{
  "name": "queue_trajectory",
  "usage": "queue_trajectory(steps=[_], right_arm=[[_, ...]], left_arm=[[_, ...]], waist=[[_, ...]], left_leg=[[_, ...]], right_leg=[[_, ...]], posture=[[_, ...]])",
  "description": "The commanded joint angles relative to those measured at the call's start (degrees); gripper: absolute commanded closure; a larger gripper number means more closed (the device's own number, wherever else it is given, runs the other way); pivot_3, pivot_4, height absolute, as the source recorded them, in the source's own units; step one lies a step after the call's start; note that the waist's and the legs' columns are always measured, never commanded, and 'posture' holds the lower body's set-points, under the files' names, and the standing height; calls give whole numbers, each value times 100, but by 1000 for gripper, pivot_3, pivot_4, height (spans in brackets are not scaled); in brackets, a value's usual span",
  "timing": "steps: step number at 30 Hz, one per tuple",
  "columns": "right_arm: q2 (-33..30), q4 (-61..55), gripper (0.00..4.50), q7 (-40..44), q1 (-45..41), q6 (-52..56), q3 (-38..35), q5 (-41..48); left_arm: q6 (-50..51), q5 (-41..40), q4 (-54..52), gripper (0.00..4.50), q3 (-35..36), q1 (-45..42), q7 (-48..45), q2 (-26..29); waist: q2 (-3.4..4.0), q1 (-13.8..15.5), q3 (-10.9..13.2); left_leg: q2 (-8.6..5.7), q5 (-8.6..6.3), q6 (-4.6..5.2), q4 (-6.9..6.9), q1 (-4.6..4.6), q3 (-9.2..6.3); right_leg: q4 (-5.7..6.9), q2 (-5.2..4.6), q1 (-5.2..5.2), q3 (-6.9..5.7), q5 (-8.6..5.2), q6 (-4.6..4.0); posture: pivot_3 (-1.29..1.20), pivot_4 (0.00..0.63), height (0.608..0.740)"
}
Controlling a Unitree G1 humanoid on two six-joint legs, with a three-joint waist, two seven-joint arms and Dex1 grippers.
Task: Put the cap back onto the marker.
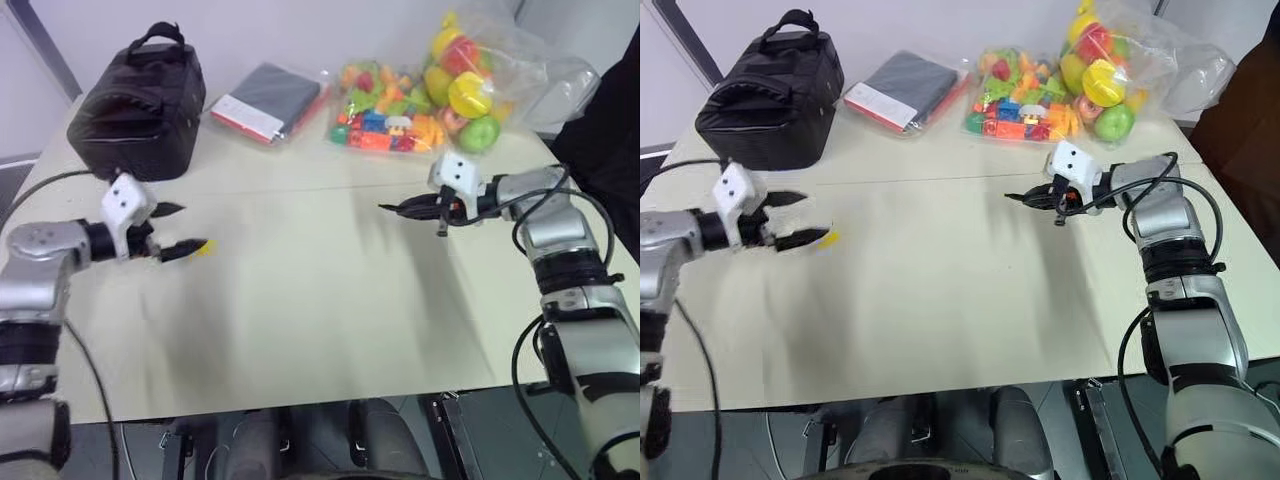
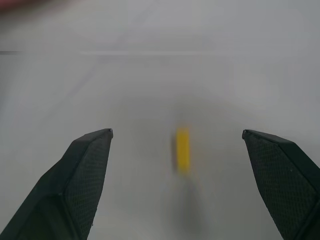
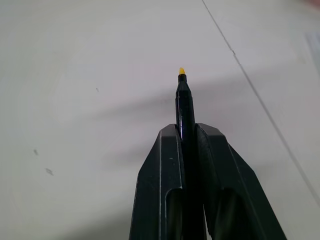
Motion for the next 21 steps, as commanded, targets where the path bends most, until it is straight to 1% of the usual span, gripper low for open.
queue_trajectory(steps=[1,4,8,11,21], right_arm=[[94,-936,4477,-24,74,491,-23,319],[358,-1559,4477,-255,269,1037,-2,541],[647,-2066,4477,-534,556,1415,8,759],[712,-2326,4477,-667,722,1561,38,861],[524,-2847,4477,-924,897,1886,5,1087]], left_arm=[[14,-196,-456,124,383,276,72,70],[-16,-386,-610,124,651,591,338,-183],[138,-739,-315,124,881,500,561,-682],[16,-690,31,124,793,291,650,-885],[-1011,-49,2085,124,152,-955,444,-1378]], waist=[[-1,39,0],[-1,64,-1],[-1,136,-1],[-4,143,-3],[-8,126,-5]], left_leg=[[0,-1,1,0,-3,-1],[-2,-3,4,2,-4,-1],[-2,-2,4,6,-6,-1],[-8,-2,6,9,-6,2],[-17,-2,6,9,-6,8]], right_leg=[[0,-2,-1,0,0,0],[0,-8,-2,1,1,-1],[6,-6,-3,-1,2,-1],[6,-6,0,-4,2,-1],[3,6,1,-11,3,0]], posture=[[0,150,740],[0,150,740],[0,150,740],[0,150,740],[0,150,740]])
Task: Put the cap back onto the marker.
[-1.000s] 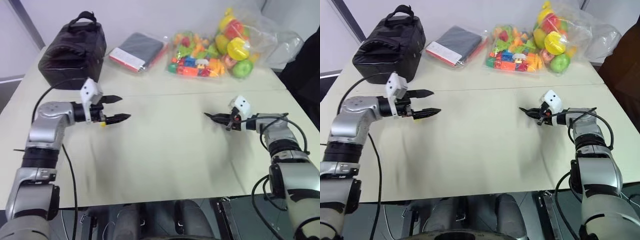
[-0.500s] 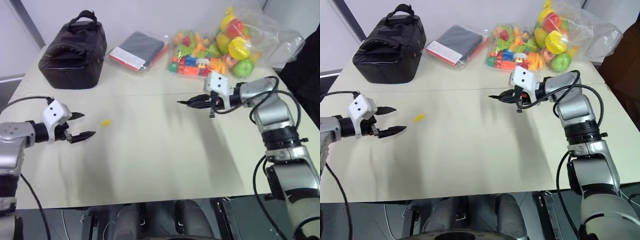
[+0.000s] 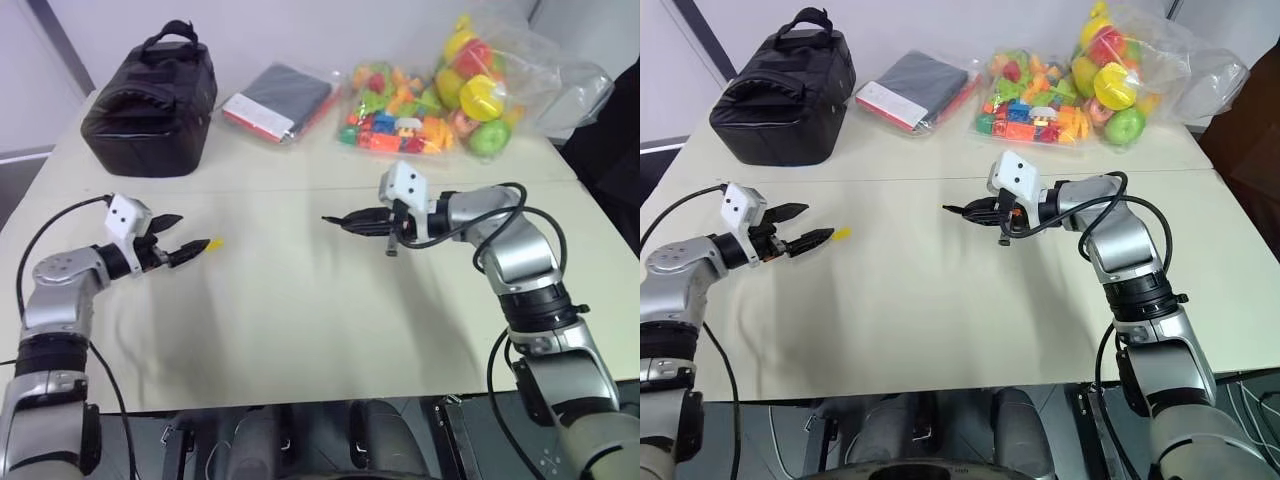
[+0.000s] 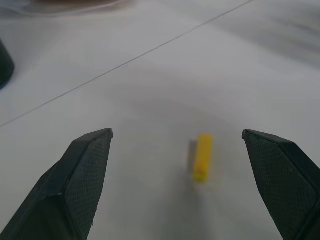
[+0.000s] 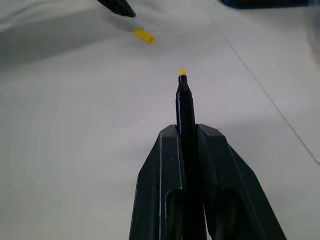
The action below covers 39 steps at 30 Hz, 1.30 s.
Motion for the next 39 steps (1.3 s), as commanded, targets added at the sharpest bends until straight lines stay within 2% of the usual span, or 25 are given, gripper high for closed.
queue_trajectory(steps=[1,12,21,24,27,29,31,39], right_arm=[[-164,-292,4477,-105,-22,51,-147,125],[-439,-489,4477,-364,155,139,-234,303],[-431,-396,4477,-451,126,73,-196,355],[-428,-387,4500,-467,134,62,-198,360],[-441,-359,4500,-483,131,53,-212,362],[-460,-350,4500,-490,134,53,-223,370],[-485,-352,4500,-494,148,58,-231,379],[-660,-217,4500,-364,119,-94,-208,344]], left_arm=[[-420,214,518,124,-148,-311,-150,-42],[-1150,638,1432,124,-403,-575,-254,-112],[-1337,800,1581,124,-534,-614,-388,-190],[-1342,828,1584,984,-544,-594,-428,-206],[-1291,839,1595,2457,-577,-576,-507,-211],[-1313,862,1612,3591,-600,-560,-519,-197],[-1296,862,1623,4445,-601,-552,-523,-177],[-1286,858,1632,4445,-568,-749,-519,-89]], waist=[[0,0,0],[-1,-5,0],[-2,9,-1],[-2,9,-1],[-1,12,-1],[-1,8,-2],[-1,2,-2],[-1,3,-2]], left_leg=[[0,0,0,0,0,0],[3,-2,4,0,0,-3],[3,-8,14,0,0,-4],[2,-9,15,0,0,-4],[2,-9,16,0,2,-6],[3,-13,23,0,4,-7],[5,-14,25,0,5,-9],[5,-14,26,0,5,-9]], right_leg=[[0,0,0,0,0,0],[-2,-1,-1,0,0,0],[-1,-2,0,0,0,0],[-2,-3,1,0,0,0],[0,-3,4,-1,0,0],[3,-2,4,-3,1,-1],[5,-1,4,-3,1,-2],[5,-2,4,-3,1,-2]], posture=[[0,150,740],[0,150,740],[0,150,740],[0,150,740],[0,150,740],[0,150,740],[0,150,740],[0,150,740]])
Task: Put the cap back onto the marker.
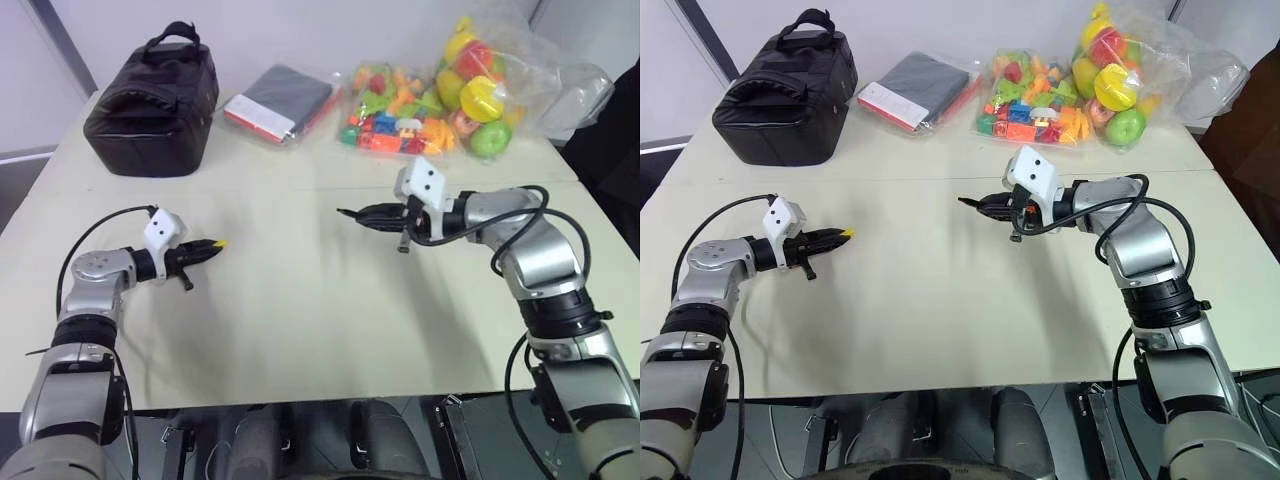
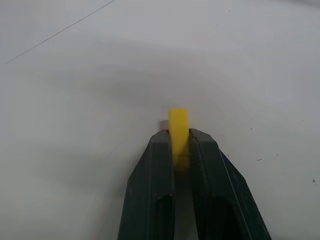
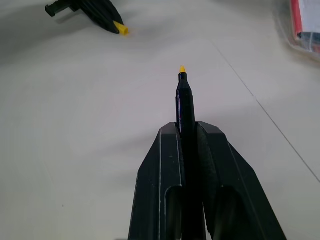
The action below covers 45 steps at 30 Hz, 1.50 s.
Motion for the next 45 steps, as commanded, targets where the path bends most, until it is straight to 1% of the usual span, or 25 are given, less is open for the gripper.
queue_trajectory(steps=[1,5,9,12,16,23,33,45], right_arm=[[-231,103,4500,167,-182,-292,-114,-5],[-389,721,4500,520,-720,-785,28,-163],[-296,1280,4500,727,-1142,-1239,168,-310],[-172,1397,4500,921,-1324,-1368,264,-284],[-61,1399,4500,1018,-1350,-1456,344,-316],[38,1351,4500,998,-1338,-1461,377,-359],[124,1214,4500,963,-1249,-1383,384,-351],[236,1175,4500,927,-1238,-1349,404,-334]], left_arm=[[93,97,-25,4445,-15,-243,13,133],[326,8,-742,4445,-239,-841,-457,15],[256,76,-1389,4445,-611,-1267,-911,-126],[193,84,-1663,4445,-829,-1593,-1099,-342],[234,27,-1876,4445,-970,-1763,-1204,-557],[174,14,-1783,4445,-1074,-1873,-1233,-856],[41,19,-1481,4445,-1018,-2054,-1106,-963],[71,0,-1533,4445,-1029,-2001,-1036,-1024]], waist=[[0,2,0],[-3,12,3],[-4,2,3],[-3,-2,3],[-2,-24,4],[-2,4,4],[-2,-1,4],[-2,2,4]], left_leg=[[0,0,0,0,0,0],[-2,0,1,2,-9,1],[-4,11,-18,3,-11,4],[-5,14,-23,2,-11,8],[-2,15,-24,2,-10,9],[0,15,-25,3,-11,7],[0,15,-25,3,-11,5],[0,15,-25,3,-11,5]], right_leg=[[0,0,0,0,0,0],[-2,1,-5,-2,0,0],[-7,2,-4,-2,0,1],[-14,5,-3,-1,-1,2],[-14,10,-4,1,-1,3],[-14,11,-4,2,-1,3],[-14,11,-4,2,-1,3],[-13,11,-4,2,-1,3]], posture=[[0,150,740],[0,150,740],[0,150,740],[0,150,740],[0,150,740],[0,150,740],[0,150,740],[0,150,740]])
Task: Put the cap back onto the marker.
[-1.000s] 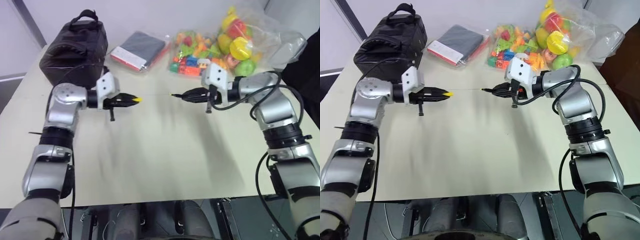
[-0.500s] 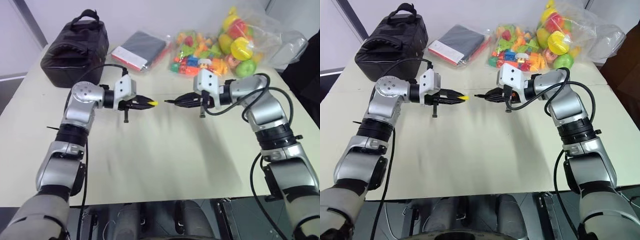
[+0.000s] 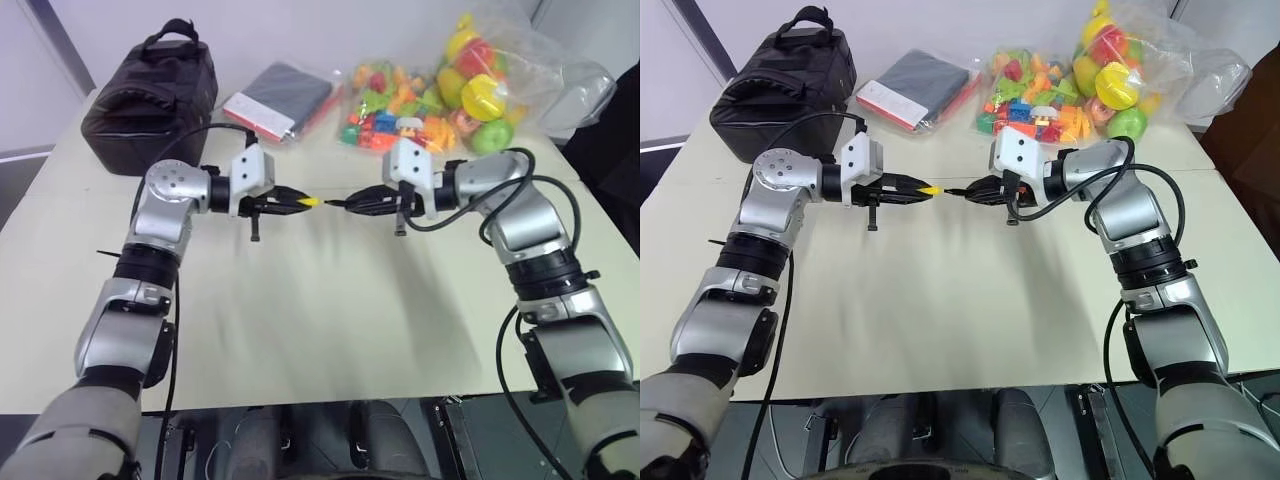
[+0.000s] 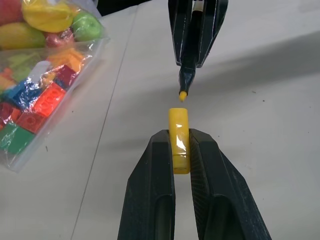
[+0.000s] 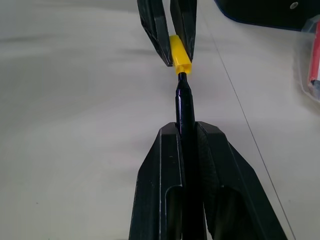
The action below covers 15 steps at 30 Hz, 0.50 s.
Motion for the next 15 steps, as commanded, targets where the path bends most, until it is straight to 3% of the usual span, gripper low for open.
queue_trajectory(steps=[1,15], right_arm=[[27,-253,4500,-27,-58,10,-54,39],[-1,-143,4500,-60,-58,-41,-102,1]], left_arm=[[-31,-74,-144,4445,92,-114,53,-24],[31,-78,-273,4445,118,-28,-19,117]], waist=[[0,0,0],[0,-4,0]], left_leg=[[0,0,0,0,0,0],[0,0,0,0,0,0]], right_leg=[[0,0,0,0,0,0],[0,0,0,0,0,0]], posture=[[0,150,740],[0,150,740]])
